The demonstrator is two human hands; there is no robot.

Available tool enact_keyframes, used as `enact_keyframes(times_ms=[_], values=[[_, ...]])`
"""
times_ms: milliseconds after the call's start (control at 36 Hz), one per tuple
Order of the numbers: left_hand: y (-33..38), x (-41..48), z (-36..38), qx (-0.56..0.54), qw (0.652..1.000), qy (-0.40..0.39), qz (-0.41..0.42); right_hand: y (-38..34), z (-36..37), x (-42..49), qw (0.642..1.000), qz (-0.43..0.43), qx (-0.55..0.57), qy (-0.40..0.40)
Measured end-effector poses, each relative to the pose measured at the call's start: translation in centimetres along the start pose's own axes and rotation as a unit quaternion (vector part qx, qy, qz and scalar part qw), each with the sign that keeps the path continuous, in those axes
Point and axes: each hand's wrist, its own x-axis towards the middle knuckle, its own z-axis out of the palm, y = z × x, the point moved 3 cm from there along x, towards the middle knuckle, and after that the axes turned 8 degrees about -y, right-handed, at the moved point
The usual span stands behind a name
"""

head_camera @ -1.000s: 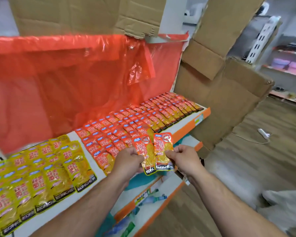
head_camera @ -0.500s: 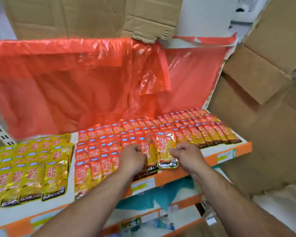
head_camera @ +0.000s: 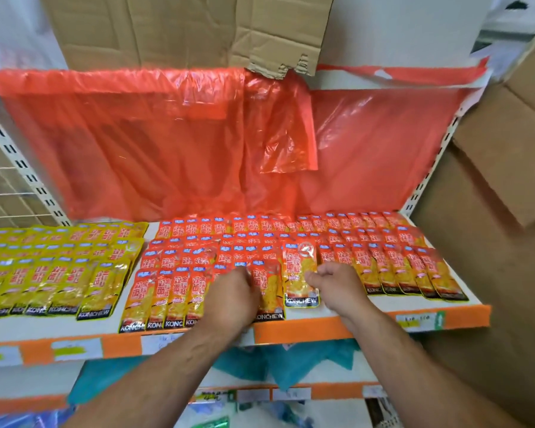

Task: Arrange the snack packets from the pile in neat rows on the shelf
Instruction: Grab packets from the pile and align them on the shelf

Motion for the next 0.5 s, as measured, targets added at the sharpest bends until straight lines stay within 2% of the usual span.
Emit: enact_keyframes(times_ms=[167, 278, 500], values=[[0.6, 0.2, 0.4, 0.063, 0.998, 0.000, 0.001, 0.6, -0.6, 0.3, 1.000, 0.016, 0.002, -0.026], [0.6, -0.1, 0.3, 0.066, 0.998, -0.003, 0.005, 0.9, -0.7, 0.6, 0.999, 0.018, -0.018, -0.042], [0.3, -1.7, -0.7, 0.103, 0.989, 0.071, 0.082, 1.2, 1.5, 1.2, 0.994, 0.036, -0.033, -0.096]])
